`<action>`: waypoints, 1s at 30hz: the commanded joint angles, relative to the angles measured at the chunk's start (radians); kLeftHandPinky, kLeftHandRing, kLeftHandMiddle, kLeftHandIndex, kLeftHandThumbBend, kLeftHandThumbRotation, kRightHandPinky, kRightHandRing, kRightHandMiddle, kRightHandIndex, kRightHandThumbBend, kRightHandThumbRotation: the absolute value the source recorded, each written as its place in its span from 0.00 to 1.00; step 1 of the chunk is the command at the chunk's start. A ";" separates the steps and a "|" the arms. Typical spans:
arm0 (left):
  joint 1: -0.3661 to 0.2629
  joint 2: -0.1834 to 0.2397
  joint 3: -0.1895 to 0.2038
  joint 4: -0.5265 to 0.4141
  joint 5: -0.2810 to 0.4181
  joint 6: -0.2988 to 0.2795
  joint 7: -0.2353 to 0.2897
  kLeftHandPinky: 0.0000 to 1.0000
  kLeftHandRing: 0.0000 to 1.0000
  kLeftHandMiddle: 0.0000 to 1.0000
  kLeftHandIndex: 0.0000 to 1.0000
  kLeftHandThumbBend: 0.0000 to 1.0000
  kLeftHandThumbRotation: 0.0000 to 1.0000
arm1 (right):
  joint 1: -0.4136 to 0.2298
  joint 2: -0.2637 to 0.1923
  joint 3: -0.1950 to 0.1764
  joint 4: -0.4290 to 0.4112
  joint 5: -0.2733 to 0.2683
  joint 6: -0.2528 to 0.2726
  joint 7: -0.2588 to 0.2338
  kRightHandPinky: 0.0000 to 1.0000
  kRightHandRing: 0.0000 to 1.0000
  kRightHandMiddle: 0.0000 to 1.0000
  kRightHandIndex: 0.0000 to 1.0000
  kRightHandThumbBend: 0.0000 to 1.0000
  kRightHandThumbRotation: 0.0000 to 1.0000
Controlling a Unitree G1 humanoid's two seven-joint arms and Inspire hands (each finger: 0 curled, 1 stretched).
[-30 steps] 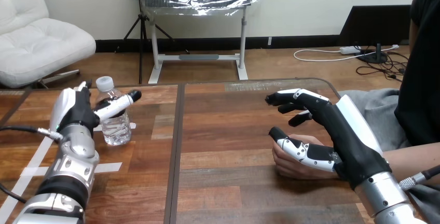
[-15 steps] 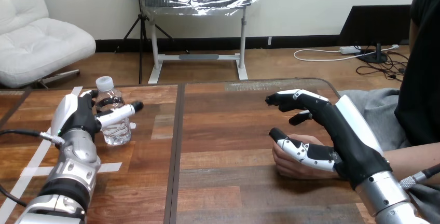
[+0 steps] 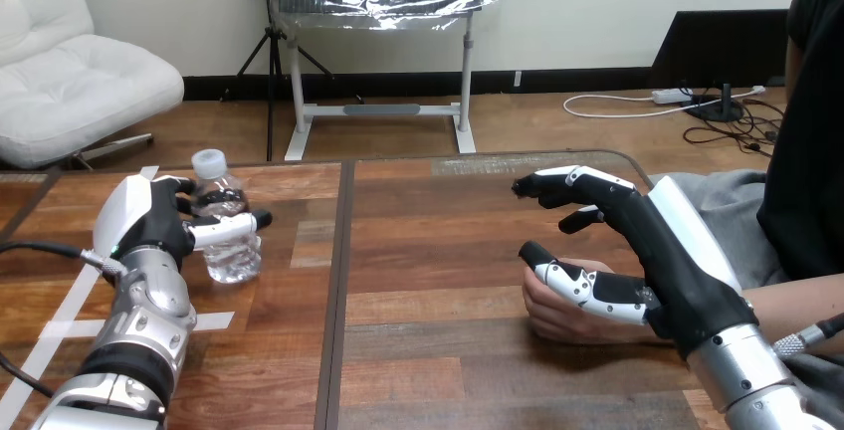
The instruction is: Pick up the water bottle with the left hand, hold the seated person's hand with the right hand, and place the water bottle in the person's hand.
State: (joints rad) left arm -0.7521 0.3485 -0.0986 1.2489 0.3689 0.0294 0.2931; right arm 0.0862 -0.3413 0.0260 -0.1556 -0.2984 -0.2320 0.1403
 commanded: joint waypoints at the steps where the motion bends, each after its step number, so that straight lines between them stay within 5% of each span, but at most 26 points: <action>1: -0.092 0.011 -0.036 0.001 0.032 -0.003 0.010 0.54 0.62 0.67 0.69 0.76 0.28 | -0.042 -0.019 -0.026 -0.036 -0.009 -0.016 -0.013 0.64 0.75 0.75 0.70 0.46 0.00; 21: -0.072 -0.014 -0.015 0.001 -0.010 -0.013 0.042 0.52 0.59 0.63 0.63 0.68 0.15 | -0.035 -0.030 -0.029 -0.047 -0.011 -0.007 -0.010 0.63 0.73 0.74 0.68 0.46 0.00; 30: -0.059 -0.025 -0.028 0.002 0.004 -0.041 0.118 0.46 0.53 0.57 0.57 0.66 0.03 | -0.033 -0.030 -0.033 -0.043 -0.002 -0.016 -0.010 0.62 0.72 0.74 0.68 0.47 0.00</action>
State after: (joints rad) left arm -0.7520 0.3308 -0.1167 1.2565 0.3613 0.0229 0.3619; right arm 0.0894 -0.3588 0.0234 -0.1557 -0.3118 -0.2321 0.1402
